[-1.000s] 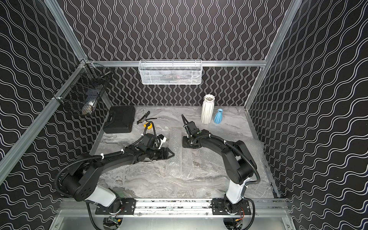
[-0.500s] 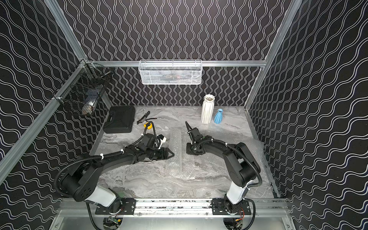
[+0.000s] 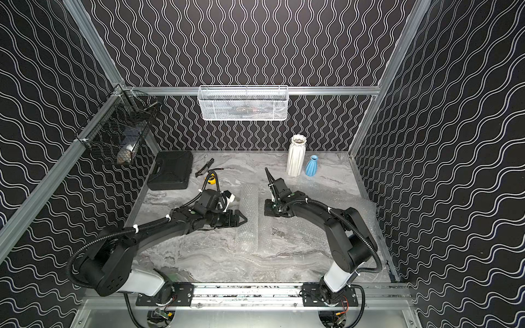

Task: Unwrap the vase from the bubble wrap
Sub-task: Unwrap the bubble wrap at the center of the board.

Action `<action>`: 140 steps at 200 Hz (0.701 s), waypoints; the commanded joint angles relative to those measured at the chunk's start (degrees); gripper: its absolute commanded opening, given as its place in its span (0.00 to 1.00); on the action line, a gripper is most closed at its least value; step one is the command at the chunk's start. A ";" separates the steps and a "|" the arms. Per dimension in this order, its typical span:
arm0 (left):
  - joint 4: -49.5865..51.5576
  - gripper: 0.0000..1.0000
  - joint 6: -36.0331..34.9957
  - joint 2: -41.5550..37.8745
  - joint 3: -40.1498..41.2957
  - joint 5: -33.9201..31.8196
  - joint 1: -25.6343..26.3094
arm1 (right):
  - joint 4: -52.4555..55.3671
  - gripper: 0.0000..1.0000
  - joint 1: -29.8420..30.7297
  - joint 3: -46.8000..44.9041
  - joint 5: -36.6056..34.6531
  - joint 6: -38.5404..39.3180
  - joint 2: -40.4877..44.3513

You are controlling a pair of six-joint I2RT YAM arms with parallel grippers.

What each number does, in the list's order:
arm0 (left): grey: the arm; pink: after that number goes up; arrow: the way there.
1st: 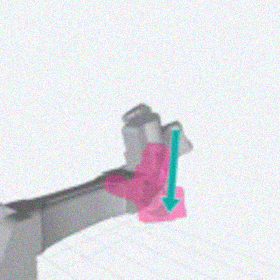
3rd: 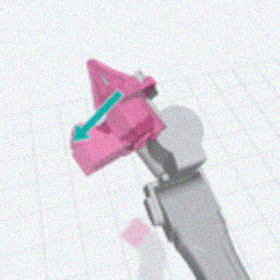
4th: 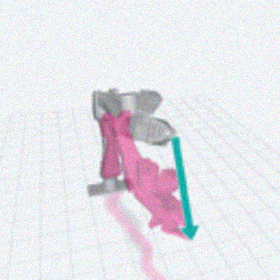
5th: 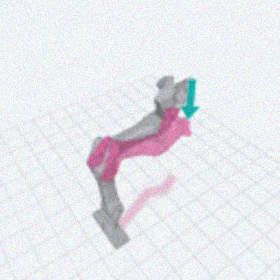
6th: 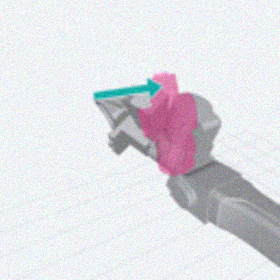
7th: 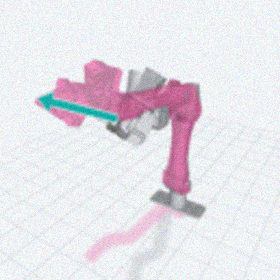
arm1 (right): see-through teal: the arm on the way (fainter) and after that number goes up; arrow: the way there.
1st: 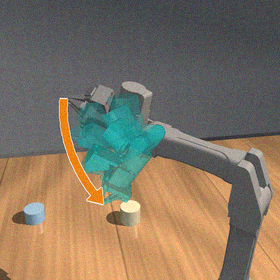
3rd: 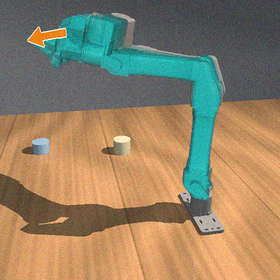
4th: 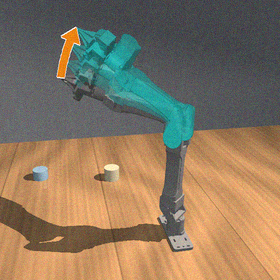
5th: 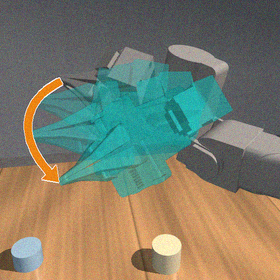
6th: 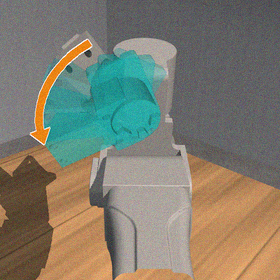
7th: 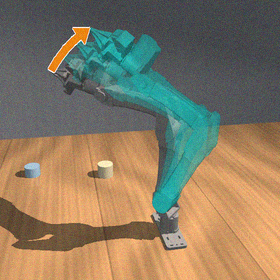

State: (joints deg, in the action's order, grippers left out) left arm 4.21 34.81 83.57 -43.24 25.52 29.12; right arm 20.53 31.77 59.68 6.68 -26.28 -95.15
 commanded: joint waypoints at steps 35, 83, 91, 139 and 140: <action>-5.89 0.86 1.63 0.19 1.58 1.88 0.06 | 3.49 0.07 0.11 3.08 2.23 3.13 3.10; -5.27 0.85 1.60 -0.76 2.69 1.59 0.12 | 5.69 0.06 0.66 6.17 4.05 4.92 3.35; -4.90 0.84 1.66 -1.04 2.97 1.12 0.10 | 5.99 0.06 0.81 6.97 4.26 5.01 3.39; -0.18 0.85 -0.14 -3.26 3.09 -3.64 0.06 | 7.67 0.06 1.41 8.30 3.40 5.28 4.26; -0.09 0.85 -0.20 -3.29 3.08 -3.68 0.06 | 7.72 0.06 1.43 8.32 3.37 5.28 4.27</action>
State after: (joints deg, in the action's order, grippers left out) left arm 1.43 36.05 81.45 -39.77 24.77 29.17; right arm 26.57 32.95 66.98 10.37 -21.80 -91.66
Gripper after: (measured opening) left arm 0.848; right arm 0.064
